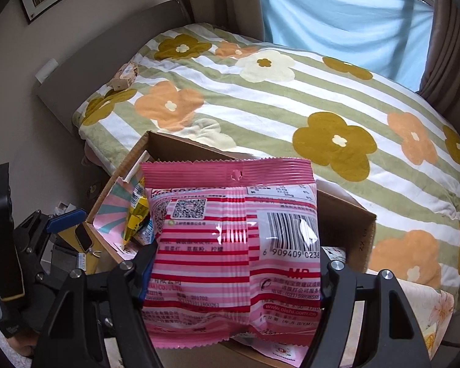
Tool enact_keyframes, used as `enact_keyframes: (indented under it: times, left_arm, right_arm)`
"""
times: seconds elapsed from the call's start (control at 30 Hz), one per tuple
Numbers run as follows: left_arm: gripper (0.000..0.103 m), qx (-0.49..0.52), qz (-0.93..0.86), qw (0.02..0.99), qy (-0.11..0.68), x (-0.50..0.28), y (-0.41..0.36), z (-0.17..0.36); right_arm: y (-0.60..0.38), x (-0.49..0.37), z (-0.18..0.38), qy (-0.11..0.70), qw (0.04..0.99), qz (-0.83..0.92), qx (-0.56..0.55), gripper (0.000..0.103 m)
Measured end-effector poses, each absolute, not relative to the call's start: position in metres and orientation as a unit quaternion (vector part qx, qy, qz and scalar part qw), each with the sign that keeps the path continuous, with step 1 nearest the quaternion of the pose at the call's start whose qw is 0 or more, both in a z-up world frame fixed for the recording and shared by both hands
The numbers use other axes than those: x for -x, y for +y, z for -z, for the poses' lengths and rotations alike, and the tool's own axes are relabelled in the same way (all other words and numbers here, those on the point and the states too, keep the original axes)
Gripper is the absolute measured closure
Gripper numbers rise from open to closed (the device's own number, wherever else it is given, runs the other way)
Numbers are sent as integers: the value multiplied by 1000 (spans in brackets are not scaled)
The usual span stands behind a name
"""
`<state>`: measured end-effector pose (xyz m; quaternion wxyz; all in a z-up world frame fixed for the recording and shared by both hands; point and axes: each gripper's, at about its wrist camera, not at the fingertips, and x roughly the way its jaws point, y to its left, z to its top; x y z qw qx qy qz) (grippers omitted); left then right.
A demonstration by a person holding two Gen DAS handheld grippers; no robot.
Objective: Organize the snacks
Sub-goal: 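Carry yellow packet and pink packet into the box and open both tools, then move left tool to white Oishi bag while right tool approaches black cracker bar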
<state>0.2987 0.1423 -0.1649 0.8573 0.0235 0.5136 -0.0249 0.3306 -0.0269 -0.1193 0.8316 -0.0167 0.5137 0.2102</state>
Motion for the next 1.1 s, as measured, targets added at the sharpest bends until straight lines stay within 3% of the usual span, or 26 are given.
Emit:
enact_keyframes:
  times: [0.13, 0.33, 1.1]
  left_arm:
    - [0, -30, 24, 857, 514, -288, 143, 163]
    - [0, -23, 23, 856, 515, -274, 144, 160]
    - [0, -31, 54, 870, 488, -225, 92, 122]
  right_arm:
    - [-20, -336, 124, 510, 834, -211, -4, 30]
    - [-24, -328, 124, 503, 838, -208, -47, 9]
    - [-93, -241, 85, 485, 863, -142, -9, 8]
